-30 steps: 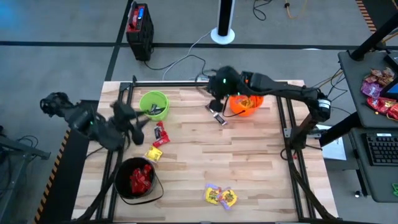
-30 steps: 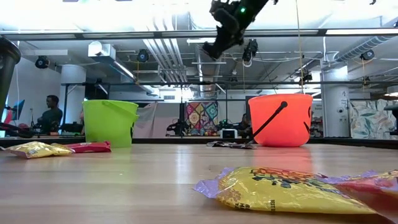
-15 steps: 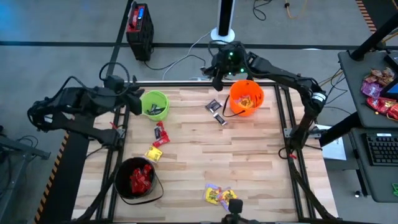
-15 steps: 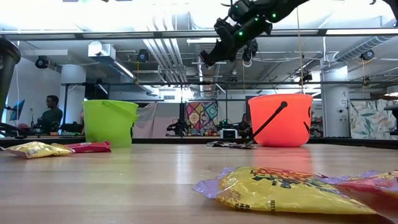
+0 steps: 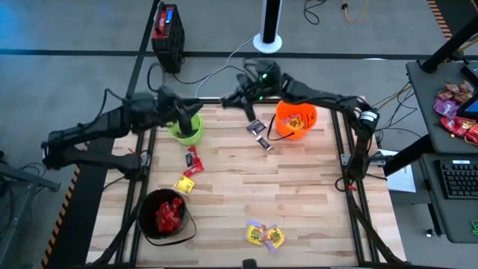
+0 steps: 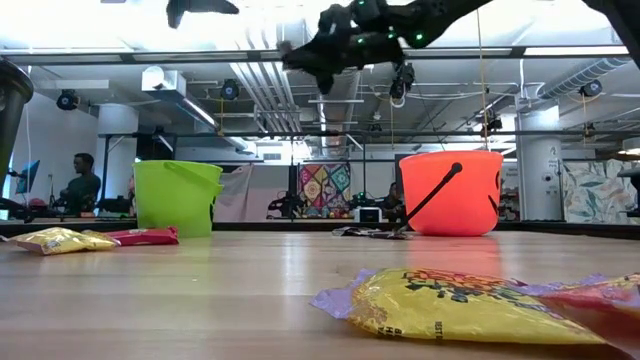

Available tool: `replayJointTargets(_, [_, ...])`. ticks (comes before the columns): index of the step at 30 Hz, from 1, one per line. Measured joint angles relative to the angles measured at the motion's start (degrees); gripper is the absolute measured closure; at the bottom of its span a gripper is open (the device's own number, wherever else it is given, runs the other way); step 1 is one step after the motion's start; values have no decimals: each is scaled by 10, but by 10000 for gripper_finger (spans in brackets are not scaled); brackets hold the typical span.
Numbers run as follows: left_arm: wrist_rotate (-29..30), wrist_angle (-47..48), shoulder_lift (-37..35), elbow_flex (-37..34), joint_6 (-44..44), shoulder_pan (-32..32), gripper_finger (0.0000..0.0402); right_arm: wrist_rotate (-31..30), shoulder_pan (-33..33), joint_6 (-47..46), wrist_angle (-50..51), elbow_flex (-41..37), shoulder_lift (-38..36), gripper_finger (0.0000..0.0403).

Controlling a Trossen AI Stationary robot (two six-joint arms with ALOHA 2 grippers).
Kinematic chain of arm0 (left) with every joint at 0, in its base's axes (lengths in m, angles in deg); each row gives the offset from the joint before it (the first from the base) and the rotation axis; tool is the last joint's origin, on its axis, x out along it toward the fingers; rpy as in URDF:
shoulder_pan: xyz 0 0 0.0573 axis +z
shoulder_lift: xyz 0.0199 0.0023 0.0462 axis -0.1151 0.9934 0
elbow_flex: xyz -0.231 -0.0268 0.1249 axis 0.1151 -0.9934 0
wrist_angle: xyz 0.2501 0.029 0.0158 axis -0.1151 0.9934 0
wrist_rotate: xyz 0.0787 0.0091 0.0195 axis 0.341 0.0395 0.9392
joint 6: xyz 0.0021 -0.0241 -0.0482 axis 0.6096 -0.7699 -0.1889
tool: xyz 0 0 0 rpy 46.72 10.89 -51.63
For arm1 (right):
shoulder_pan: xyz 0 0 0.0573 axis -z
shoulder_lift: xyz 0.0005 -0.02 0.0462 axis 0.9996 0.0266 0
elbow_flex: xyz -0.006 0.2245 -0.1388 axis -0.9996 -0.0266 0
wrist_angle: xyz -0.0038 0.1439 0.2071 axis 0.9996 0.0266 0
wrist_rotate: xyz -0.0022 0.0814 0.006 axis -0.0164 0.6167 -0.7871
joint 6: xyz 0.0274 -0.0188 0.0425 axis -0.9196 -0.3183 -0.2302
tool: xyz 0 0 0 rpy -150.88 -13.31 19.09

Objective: Sort candy by brand, put in halloween buckets
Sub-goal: Put the brown candy into the green bucket

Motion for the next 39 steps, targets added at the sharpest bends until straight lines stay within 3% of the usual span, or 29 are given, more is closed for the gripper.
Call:
replayJointTargets(5, [-336, -155, -7, -102, -10, 187, 287, -6, 9, 5, 23, 3, -40, 374])
replayJointTargets(9, [-477, -272, 23, -156, -26, 263, 287, -3, -4, 1, 32, 3, -50, 374])
replayJointTargets(11, [-492, -324, 42, -170, -39, 272, 287, -11, -13, 0, 30, 2, -50, 374])
replayJointTargets(17, [-541, -406, 88, -177, -64, 272, 287, -111, -32, 7, 28, 2, -44, 374])
replayJointTargets(29, [-556, -419, 178, -113, -60, 270, 287, -115, -36, -19, 14, 2, -26, 374])
replayJointTargets(33, [-587, -421, 205, -85, -60, 269, 288, -114, -39, -19, 15, 2, -18, 374])
replayJointTargets(36, [-589, -419, 210, -74, -51, 269, 310, -114, -39, -16, 15, 2, -18, 374])
replayJointTargets(39, [-589, -414, 210, -71, -49, 271, 363, -113, -39, -9, 10, 2, -18, 374])
